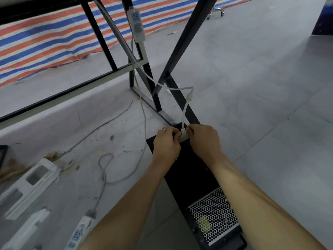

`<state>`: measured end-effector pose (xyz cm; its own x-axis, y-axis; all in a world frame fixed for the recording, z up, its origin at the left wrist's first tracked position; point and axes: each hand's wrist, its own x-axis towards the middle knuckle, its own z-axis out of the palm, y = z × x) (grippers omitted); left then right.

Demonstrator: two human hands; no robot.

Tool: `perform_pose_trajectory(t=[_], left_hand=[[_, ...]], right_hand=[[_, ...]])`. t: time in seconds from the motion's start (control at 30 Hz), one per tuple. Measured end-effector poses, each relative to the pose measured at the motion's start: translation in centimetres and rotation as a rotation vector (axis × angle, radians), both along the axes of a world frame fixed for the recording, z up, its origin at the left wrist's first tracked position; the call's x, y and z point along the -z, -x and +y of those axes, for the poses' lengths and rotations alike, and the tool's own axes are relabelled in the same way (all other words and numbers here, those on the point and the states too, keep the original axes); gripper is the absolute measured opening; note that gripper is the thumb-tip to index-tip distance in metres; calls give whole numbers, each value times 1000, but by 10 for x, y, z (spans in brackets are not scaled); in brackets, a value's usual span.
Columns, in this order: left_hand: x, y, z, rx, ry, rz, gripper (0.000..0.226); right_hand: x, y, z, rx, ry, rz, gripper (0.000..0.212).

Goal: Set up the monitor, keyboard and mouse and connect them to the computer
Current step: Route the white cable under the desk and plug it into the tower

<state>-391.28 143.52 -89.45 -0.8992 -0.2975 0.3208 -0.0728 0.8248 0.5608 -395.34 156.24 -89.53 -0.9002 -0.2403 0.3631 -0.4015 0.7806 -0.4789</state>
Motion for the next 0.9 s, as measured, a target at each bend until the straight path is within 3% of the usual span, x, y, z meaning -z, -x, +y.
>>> perform_pose_trajectory(t=[0.13, 0.27, 0.37, 0.43, 0.5, 0.73, 0.83, 0.9], left_hand=[[3, -2, 1, 22, 4, 7, 18], [10, -9, -2, 38, 24, 42, 19], [23, -20, -3, -127, 162, -72, 35], [27, -26, -3, -222, 45, -242, 47], [30, -24, -2, -199, -88, -236, 53], [36, -15, 5, -284, -140, -176, 51], [31, -13, 7, -266, -105, -215, 52], [22, -27, 10, -262, -92, -322, 53]], right_hand=[[2, -6, 1, -20, 43, 6, 19], [2, -14, 8, -77, 191, -134, 34], [8, -29, 15, 50, -19, -342, 40], [11, -33, 19, 65, -102, -417, 40], [11, -29, 22, 37, -67, -399, 37], [26, 3, 14, -24, -54, -307, 24], [20, -5, 16, -29, -55, -356, 40], [11, -32, 19, -48, -211, -486, 60]])
